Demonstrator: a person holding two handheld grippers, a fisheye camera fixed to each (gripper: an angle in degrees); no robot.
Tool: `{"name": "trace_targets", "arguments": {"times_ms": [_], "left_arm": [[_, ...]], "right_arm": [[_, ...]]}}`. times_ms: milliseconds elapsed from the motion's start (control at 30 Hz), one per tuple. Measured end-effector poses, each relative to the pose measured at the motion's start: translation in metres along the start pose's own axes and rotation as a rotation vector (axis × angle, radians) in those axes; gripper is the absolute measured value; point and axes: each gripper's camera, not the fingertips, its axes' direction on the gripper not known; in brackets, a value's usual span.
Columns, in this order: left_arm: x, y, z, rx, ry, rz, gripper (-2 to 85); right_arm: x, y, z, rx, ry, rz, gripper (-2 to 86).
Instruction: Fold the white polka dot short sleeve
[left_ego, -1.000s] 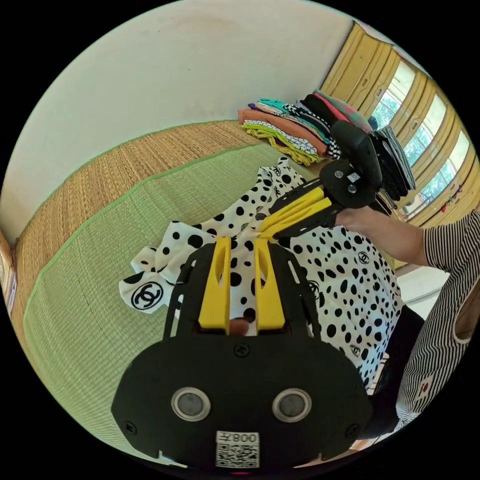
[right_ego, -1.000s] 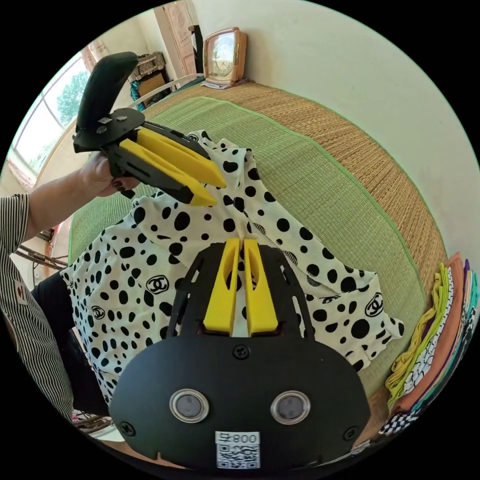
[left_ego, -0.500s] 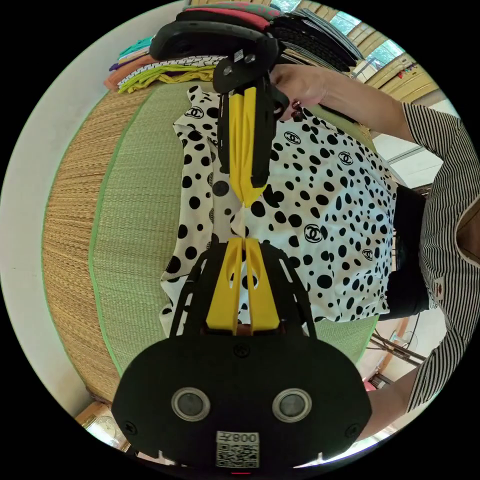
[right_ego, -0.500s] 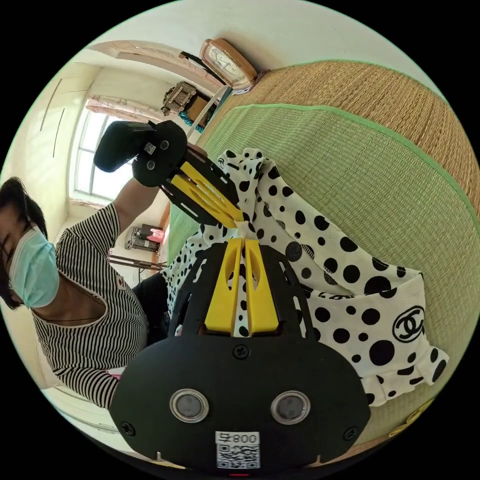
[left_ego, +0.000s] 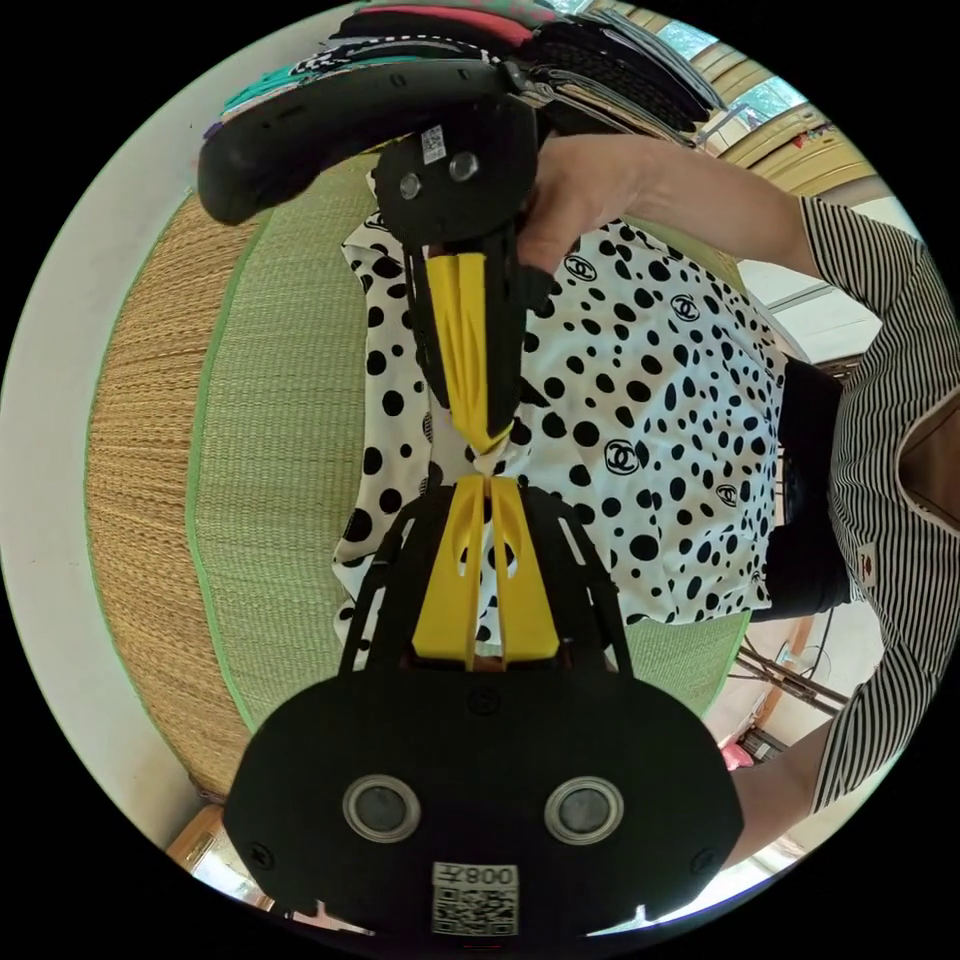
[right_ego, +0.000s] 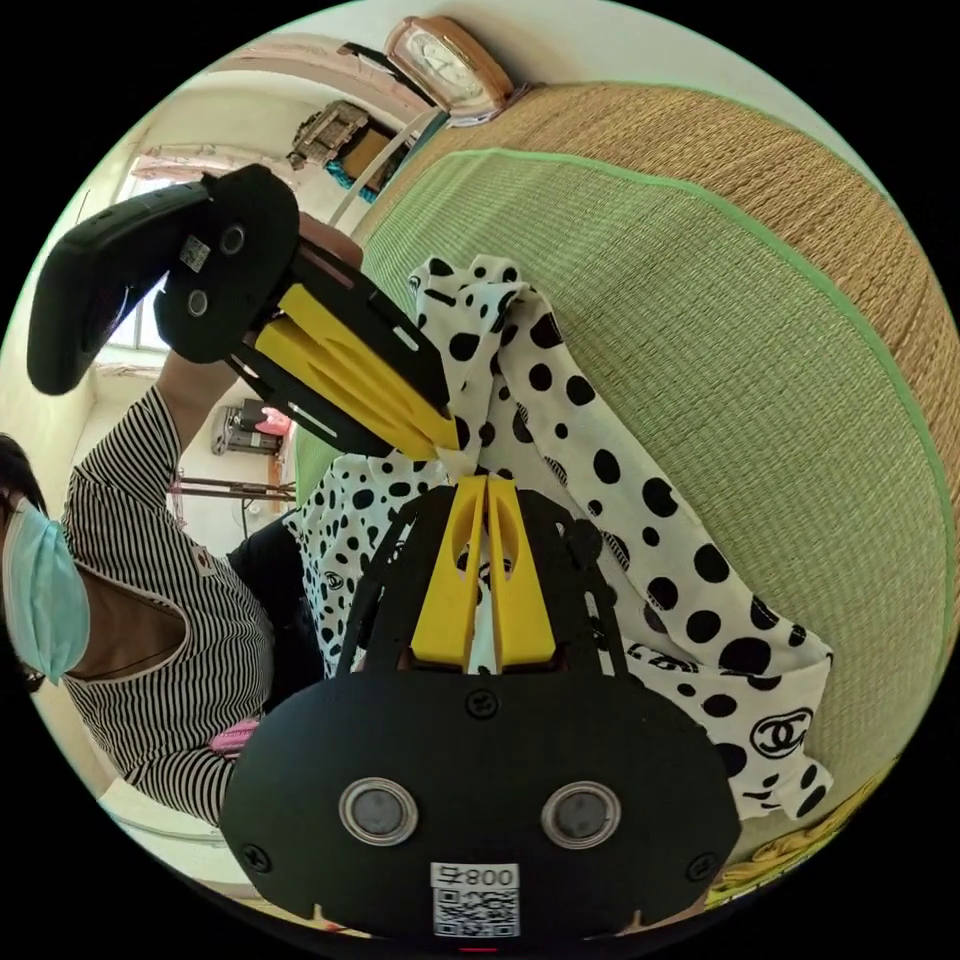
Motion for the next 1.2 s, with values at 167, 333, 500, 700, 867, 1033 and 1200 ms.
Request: {"name": "trace_targets", "arguments": {"times_ms": [167, 333, 500, 700, 867, 1033, 1200], "left_arm": [[-0.01, -0.009, 0.001, -0.012, 0.044, -0.028, 1.0], [-0.021, -0.02, 0.011, -0.072, 0.053, -0.067, 1.4], [-0.033, -0.013, -0.003, -0.029, 0.099, -0.141, 2.8], [-0.022, 0.009, -0.039, 0.091, -0.06, -0.267, 6.1], [0.021, 0.06, -0.076, 0.309, -0.3, -0.456, 4.7], [0.042, 0.095, -0.077, 0.431, -0.285, -0.606, 1.4], [0.014, 0.113, -0.077, 0.414, -0.207, -0.745, 0.4]], "right_arm": [[0.009, 0.001, -0.001, -0.034, -0.111, 0.028, 0.0], [-0.02, 0.04, -0.039, 0.23, 0.186, 0.116, 0.1], [-0.077, 0.07, -0.026, 0.335, 0.309, 0.045, 0.0], [-0.083, 0.06, 0.028, 0.278, 0.431, 0.112, 0.1], [-0.117, 0.096, 0.016, 0.467, 0.549, 0.137, 0.1], [-0.09, 0.125, 0.003, 0.518, 0.611, 0.33, 0.1], [-0.069, 0.126, -0.003, 0.535, 0.525, 0.412, 0.1]]}}
